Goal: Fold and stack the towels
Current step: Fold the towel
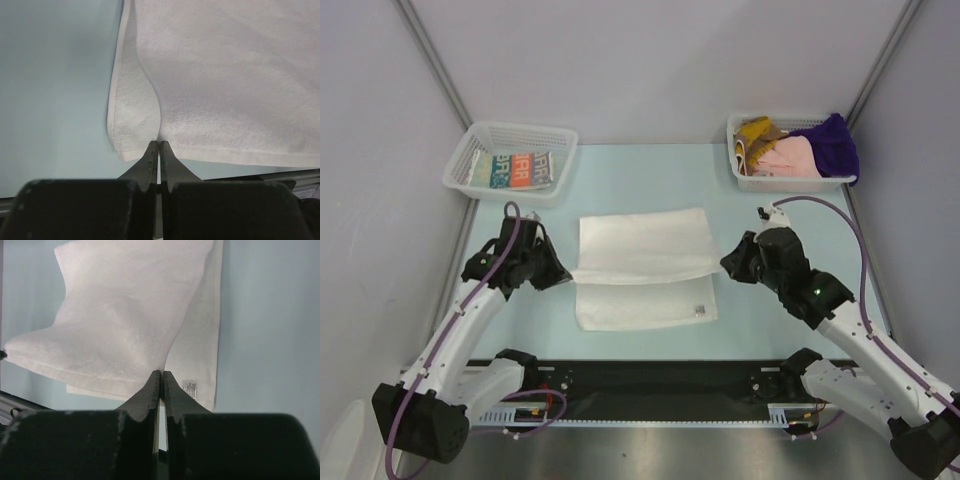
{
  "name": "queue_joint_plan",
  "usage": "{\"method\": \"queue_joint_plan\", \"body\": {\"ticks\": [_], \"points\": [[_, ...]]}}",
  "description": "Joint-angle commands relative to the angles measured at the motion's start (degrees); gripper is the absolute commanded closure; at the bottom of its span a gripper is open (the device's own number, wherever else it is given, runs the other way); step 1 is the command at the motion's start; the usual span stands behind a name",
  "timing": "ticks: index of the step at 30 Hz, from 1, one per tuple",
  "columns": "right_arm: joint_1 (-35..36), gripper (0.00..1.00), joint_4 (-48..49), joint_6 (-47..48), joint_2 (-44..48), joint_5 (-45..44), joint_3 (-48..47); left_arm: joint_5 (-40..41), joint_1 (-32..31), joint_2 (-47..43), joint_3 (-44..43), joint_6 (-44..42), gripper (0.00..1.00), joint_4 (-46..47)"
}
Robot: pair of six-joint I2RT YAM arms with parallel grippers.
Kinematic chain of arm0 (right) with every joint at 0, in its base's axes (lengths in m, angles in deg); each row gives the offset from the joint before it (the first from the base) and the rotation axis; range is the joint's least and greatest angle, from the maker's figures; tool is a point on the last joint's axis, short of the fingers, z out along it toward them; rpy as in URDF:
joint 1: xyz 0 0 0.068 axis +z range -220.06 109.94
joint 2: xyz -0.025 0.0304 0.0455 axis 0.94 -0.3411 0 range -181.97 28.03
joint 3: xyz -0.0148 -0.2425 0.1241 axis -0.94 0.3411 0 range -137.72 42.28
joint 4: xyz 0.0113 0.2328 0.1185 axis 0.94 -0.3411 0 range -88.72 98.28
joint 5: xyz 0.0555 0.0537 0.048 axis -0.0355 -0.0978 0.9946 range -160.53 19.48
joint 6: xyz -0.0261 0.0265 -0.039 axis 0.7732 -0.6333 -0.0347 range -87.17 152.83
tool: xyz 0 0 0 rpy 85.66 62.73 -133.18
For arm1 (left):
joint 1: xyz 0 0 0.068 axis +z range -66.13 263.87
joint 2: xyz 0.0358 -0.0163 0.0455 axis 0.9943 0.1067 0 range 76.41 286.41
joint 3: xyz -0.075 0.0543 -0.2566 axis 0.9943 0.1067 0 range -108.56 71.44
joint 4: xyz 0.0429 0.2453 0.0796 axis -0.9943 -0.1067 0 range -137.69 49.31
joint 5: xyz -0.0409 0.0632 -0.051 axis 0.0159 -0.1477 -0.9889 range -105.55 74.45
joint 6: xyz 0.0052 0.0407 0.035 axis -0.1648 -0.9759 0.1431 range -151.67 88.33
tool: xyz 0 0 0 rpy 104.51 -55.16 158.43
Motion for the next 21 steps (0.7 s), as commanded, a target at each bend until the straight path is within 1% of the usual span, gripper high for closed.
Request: {"method": "queue_joint_plan", "body": {"ticks": [1, 9, 13, 16, 21], "points": [[-0.2, 1.0, -1.1, 0.7, 0.6, -0.8, 0.9, 0.7, 1.0, 0.0, -1.0, -1.5, 1.0, -1.3], [0.2, 1.0, -1.0, -2.0, 4.8, 0.5, 7.1, 0.6, 2.0, -1.1, 1.2, -2.1, 1.0, -0.8], [1.4, 1.0, -0.7, -3.2, 6.2, 0.1, 10.9, -0.5, 2.1, -1.7, 4.4, -1.3, 1.0, 0.4], [2.2, 1.0, 1.2, -5.2, 6.1, 1.3, 14.3, -1.2, 2.1, -1.9, 6.7, -0.4, 1.0, 1.5], [6.1, 1.0, 6.2, -8.2, 2.3, 0.7, 19.6, -3.4, 2.1, -1.4, 13.2, 1.7, 1.0, 5.2]]}}
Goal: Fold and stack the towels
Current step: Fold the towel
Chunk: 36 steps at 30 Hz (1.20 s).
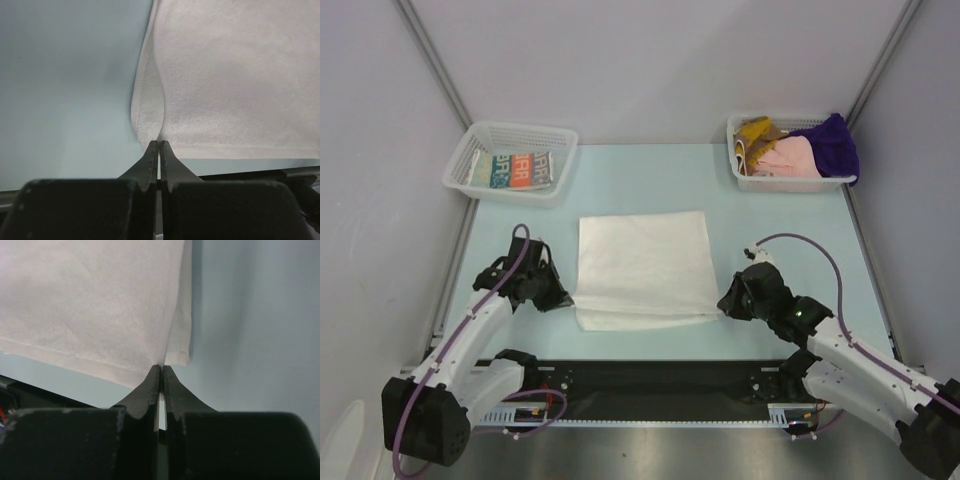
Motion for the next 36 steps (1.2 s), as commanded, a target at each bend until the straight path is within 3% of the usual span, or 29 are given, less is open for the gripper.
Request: {"method": "queue_joint_plan", "body": {"ticks": [1, 6, 8, 12, 14, 19, 22, 27, 31, 36], "points": [[2.1, 1.0, 4.1, -3.2, -2.4, -1.5, 2.6, -1.6, 0.6, 0.0, 3.6, 1.9, 1.0, 4.0], [4.2, 0.94, 7.8, -5.1, -6.4, -1.4, 5.3, -2.9, 0.6, 2.3, 7.5, 3.0, 0.97, 6.2], [4.6, 0.89, 7.6, -5.5, -7.6, -2.4, 5.4, -2.9, 0.6, 2.6, 7.5, 3.1, 0.87, 6.5], [4.3, 0.64, 6.7, -4.8, -6.4, -3.3, 4.9, -2.7, 0.6, 2.6, 6.9, 2.7, 0.58, 6.6], [4.3, 0.57, 5.4, -4.3, -6.0, -3.7, 3.4, -2.6, 0.6, 2.6, 6.1, 2.1, 0.53, 6.6], [2.3, 0.53, 2.8, -1.5, -6.0, -4.9, 0.4, -0.3, 0.6, 3.7, 1.8, 0.2, 0.49, 5.1], [-2.6, 0.53, 5.8, 1.3, -7.1, -1.6, -2.3, 2.1, 0.6, 7.3, -1.6, -1.1, 0.47, 5.1], [-9.6, 0.51, 9.7, 7.7, -20.3, 1.9, -12.2, 5.6, 0.6, 17.0, -9.0, -5.0, 0.43, 9.8], [-14.1, 0.45, 18.7, 13.3, -33.2, 6.9, -22.6, 5.1, 0.8, 27.1, -18.4, -9.0, 0.39, 17.7], [-17.9, 0.45, 17.7, 17.4, -50.8, 8.7, -37.4, 7.7, 0.8, 40.3, -30.5, -13.6, 0.39, 20.0]]}}
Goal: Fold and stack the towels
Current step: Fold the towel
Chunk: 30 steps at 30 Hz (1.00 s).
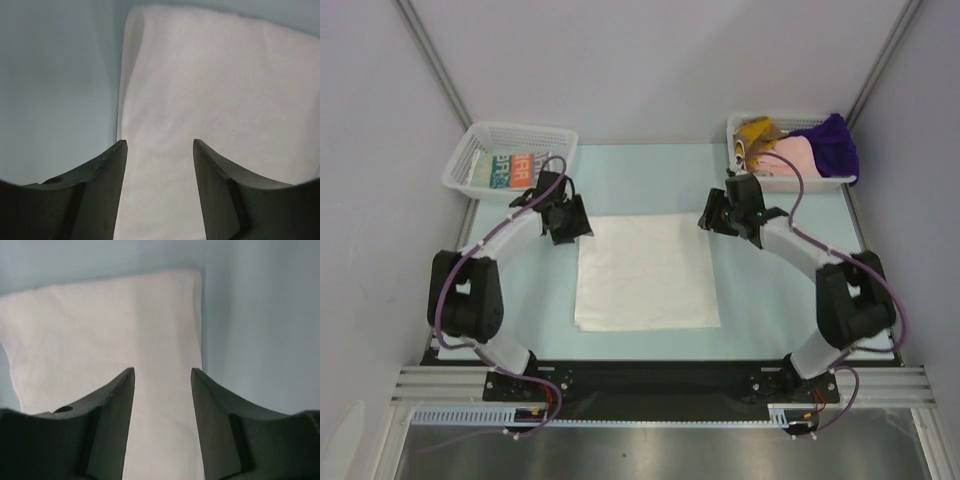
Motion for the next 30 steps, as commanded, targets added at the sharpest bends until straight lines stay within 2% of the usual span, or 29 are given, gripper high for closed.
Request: {"method": "queue_joint_plan", "body": {"ticks": [1, 6, 10, 13, 16, 20, 30], "points": [[-2.4, 0.47, 2.1, 5.6, -11.4, 4.1, -9.0, 2.7, 0.4, 7.9, -9.3, -5.2, 0.39, 5.2], [-2.8, 0.5, -3.0, 8.5, -22.3, 0.6, -22.5, 6.1, 0.6, 17.6, -18.2, -8.6, 0.4, 4.8], [-3.4, 0.49, -6.4, 10.5, -26.2, -2.7, -27.4, 9.8, 0.9, 24.3, -27.1, -10.3, 0.4, -0.2], [-3.5, 0.48, -6.7, 11.4, -28.1, -1.8, -29.5, 11.9, 1.5, 27.4, -29.5, -10.2, 0.41, -2.2], [-3.5, 0.5, -9.0, 11.9, -30.4, -1.8, -31.9, 11.4, 2.2, 28.9, -29.9, -9.7, 0.41, -2.4], [-3.8, 0.49, -7.7, 11.7, -30.1, 0.2, -30.5, 10.7, 2.6, 27.7, -27.2, -9.7, 0.41, -0.1], [-3.8, 0.48, -3.8, 12.0, -23.1, -0.5, -22.3, 5.6, 2.8, 16.8, -19.0, -9.4, 0.36, 5.7]]}}
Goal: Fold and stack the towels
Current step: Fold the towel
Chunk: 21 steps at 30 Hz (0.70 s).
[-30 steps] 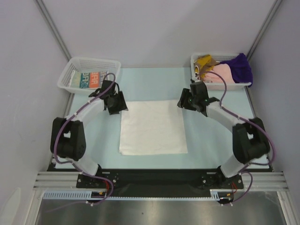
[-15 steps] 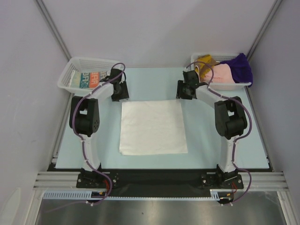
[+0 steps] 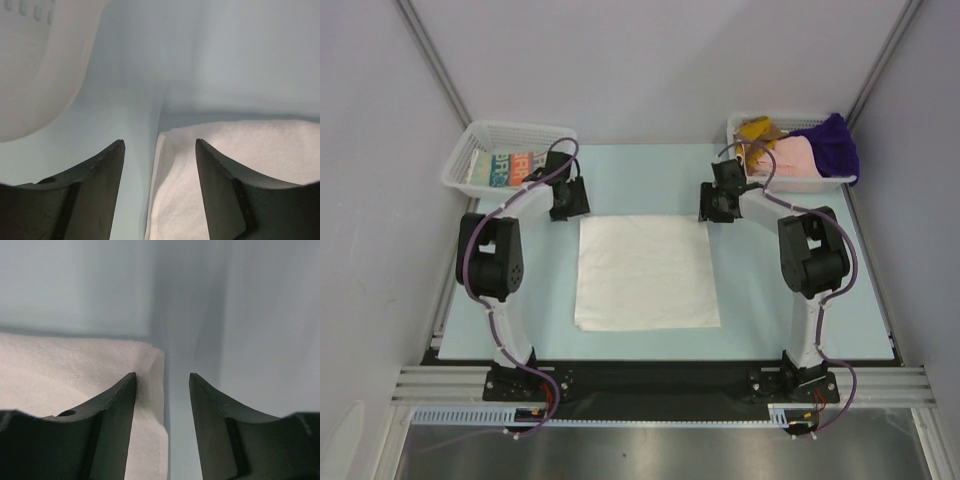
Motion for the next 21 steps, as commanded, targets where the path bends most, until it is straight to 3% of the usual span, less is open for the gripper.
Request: {"method": "queue_joint_plan", "body": {"ticks": [1, 7, 13, 21], "points": [[-0.2, 0.48, 3.0, 0.8, 5.4, -0.3, 2.1, -2.0, 0.6, -6.1, 2.0, -0.3, 0.36, 2.9], [-0.3, 0.48, 5.1, 0.8, 8.6, -0.6, 6.0, -5.0, 0.5, -11.0, 8.5, -0.3, 0.39, 7.8], [-0.4, 0.48, 5.8, 1.0, 11.0, -0.4, 7.4, -5.8, 0.3, -10.1, 8.1, -1.0, 0.52, 6.1], [0.4, 0.49, 7.1, 0.6, 10.6, 2.7, 8.6, -5.4, 0.0, -6.1, 5.9, -1.1, 0.55, 5.4]]}}
